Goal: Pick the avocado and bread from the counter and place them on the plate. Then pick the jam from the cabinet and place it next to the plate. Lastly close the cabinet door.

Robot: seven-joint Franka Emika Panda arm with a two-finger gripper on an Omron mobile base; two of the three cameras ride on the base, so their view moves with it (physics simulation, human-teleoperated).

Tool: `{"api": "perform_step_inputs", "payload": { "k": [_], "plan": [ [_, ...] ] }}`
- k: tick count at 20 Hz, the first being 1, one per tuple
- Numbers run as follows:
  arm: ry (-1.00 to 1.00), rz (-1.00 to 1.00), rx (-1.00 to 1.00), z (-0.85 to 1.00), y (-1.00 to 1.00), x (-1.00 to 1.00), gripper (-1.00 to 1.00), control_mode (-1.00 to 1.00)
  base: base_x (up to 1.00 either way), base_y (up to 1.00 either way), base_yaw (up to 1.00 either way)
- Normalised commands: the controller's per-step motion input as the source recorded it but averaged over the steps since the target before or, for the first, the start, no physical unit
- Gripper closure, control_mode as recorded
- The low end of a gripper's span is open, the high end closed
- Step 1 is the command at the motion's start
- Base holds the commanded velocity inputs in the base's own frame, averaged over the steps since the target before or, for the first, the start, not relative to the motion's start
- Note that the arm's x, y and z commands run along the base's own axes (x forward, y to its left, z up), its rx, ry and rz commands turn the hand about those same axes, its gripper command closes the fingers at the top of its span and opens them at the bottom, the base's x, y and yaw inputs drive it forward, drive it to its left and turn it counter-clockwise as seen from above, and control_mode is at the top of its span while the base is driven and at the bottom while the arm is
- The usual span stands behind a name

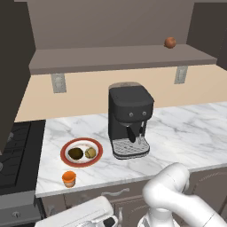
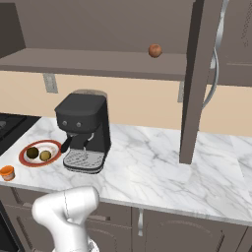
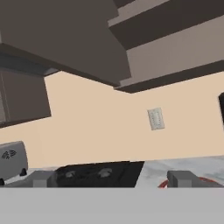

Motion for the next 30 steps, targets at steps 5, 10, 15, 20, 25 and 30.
{"api": "perform_step_inputs", "payload": {
  "k": [5,10,15,20,25,30],
  "plan": [
    [-0.11,0.00,-0.02,0.11,0.00,0.02,-1.00,-1.00,0.00,0.00,0.00],
    [-0.04,0.00,-0.01,0.00,0.00,0.19,-1.00,-1.00,0.00,0.00,0.00],
    [-0.04,0.00,0.00,0.07,0.03,0.21,-1.00,-1.00,0.00,0.00,0.00],
    [-0.13,-0.04,0.00,0.22,0.01,0.00,-1.00,-1.00,0.00,0.00,0.00],
    [-0.14,-0.03,0.00,0.12,0.06,0.04,-1.00,-1.00,0.00,0.00,0.00],
    [-0.05,-0.02,-0.02,0.01,0.06,0.25,-1.00,-1.00,0.00,0.00,0.00]
  ]
}}
